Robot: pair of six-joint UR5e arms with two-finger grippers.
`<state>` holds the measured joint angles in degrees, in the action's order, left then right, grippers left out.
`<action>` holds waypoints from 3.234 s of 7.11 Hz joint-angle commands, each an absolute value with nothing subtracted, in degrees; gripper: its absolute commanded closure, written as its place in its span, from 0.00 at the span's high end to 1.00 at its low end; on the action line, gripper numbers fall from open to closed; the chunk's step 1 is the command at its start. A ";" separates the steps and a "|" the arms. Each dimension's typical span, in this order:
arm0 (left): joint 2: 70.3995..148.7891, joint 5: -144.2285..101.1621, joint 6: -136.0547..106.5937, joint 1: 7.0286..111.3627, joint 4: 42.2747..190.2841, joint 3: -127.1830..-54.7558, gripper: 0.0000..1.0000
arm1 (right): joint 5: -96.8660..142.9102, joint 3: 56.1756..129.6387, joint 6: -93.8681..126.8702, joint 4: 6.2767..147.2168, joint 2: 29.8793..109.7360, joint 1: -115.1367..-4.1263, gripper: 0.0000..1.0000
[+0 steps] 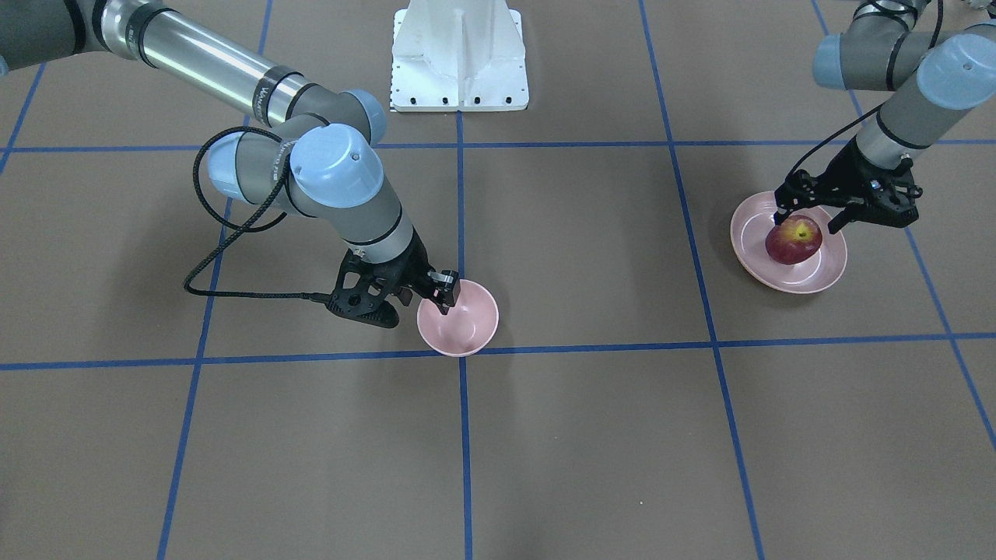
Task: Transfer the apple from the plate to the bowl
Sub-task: 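Release the bowl and withdraw the right gripper while the left gripper grasps the red apple, then lift the red apple with the left gripper and carry it over the pink bowl, then lower the apple into the pink bowl and open the left gripper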
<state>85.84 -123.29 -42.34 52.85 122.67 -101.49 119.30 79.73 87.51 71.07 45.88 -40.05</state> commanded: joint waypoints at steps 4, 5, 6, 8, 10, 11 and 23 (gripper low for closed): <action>87.89 -120.76 -42.19 51.33 123.04 -97.82 0.90 | 128.06 94.57 80.78 71.19 64.50 -47.45 1.00; 87.19 -120.76 -42.27 51.33 124.87 -97.91 0.65 | 128.06 94.66 80.42 71.19 65.38 -47.98 1.00; 87.10 -120.76 -42.80 51.33 125.15 -98.17 0.22 | 128.06 94.75 78.07 71.10 66.61 -48.42 1.00; 87.97 -126.95 -42.98 51.42 123.15 -101.83 0.00 | 128.06 97.02 68.88 71.19 73.70 -52.27 1.00; 98.52 -131.04 -52.56 51.95 117.36 -104.94 0.00 | 129.54 97.30 52.82 71.19 81.79 -58.06 1.00; 110.62 -130.70 -60.74 50.55 112.64 -101.37 0.00 | 130.77 97.21 45.43 71.19 85.13 -61.49 1.00; 144.32 -106.00 -69.87 35.25 108.19 -71.81 0.00 | 130.17 93.52 33.31 70.49 89.82 -66.62 1.00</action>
<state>144.34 -106.22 -69.86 35.64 108.11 -72.09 130.18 93.90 33.31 70.52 89.86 -66.66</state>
